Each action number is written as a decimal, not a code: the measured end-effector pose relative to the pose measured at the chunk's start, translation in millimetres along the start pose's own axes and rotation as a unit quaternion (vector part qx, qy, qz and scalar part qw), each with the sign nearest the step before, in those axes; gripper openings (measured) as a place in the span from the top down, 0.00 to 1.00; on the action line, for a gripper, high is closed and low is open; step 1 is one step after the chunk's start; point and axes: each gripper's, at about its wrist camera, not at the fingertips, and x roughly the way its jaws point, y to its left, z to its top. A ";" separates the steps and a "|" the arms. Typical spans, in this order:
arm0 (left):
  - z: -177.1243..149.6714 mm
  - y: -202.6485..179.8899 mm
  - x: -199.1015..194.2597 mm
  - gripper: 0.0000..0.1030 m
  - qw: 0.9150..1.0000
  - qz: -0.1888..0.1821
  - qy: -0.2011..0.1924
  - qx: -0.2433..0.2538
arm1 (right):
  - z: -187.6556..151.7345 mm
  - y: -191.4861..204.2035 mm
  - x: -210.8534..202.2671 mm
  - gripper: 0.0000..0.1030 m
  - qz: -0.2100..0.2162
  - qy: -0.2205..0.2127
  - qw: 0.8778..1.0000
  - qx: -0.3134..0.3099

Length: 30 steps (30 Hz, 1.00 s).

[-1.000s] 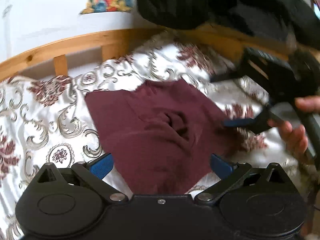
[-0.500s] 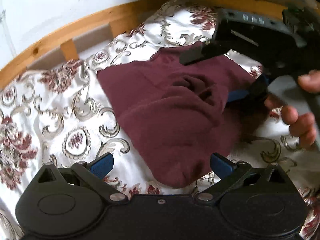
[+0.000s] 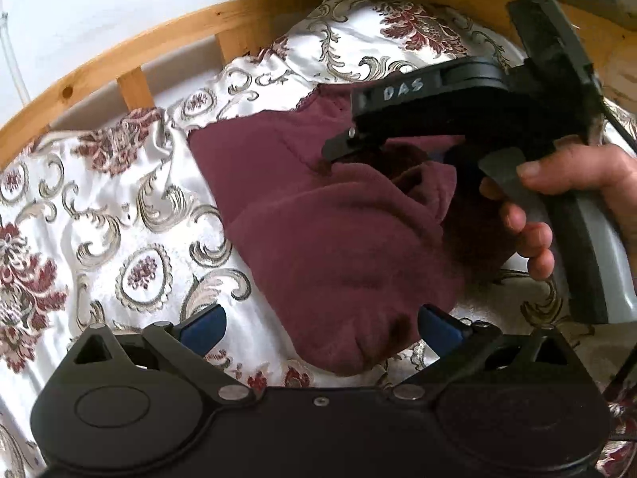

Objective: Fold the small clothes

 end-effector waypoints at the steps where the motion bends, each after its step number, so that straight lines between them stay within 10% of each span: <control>1: 0.0 -2.3 -0.4 0.01 1.000 0.007 -0.005 0.009 | -0.3 0.5 0.3 0.40 -0.002 0.000 1.000 -0.003; 11: -1.2 -27.2 -12.5 0.16 0.988 0.052 -0.087 0.114 | 0.9 11.3 -4.6 0.77 -0.010 -0.018 0.999 -0.038; 20: -2.8 -34.1 -18.0 0.51 0.986 0.018 -0.123 0.111 | 9.2 15.3 -16.5 0.90 -0.004 -0.043 0.998 -0.036; 24: 1.9 -32.5 -19.9 0.82 0.987 0.005 -0.138 0.080 | 15.4 21.9 -27.4 0.91 0.000 -0.063 0.997 -0.051; 30: 17.5 -51.7 -27.0 0.85 0.982 -0.011 -0.173 0.069 | 28.5 25.8 -54.0 0.92 -0.006 -0.091 0.993 -0.077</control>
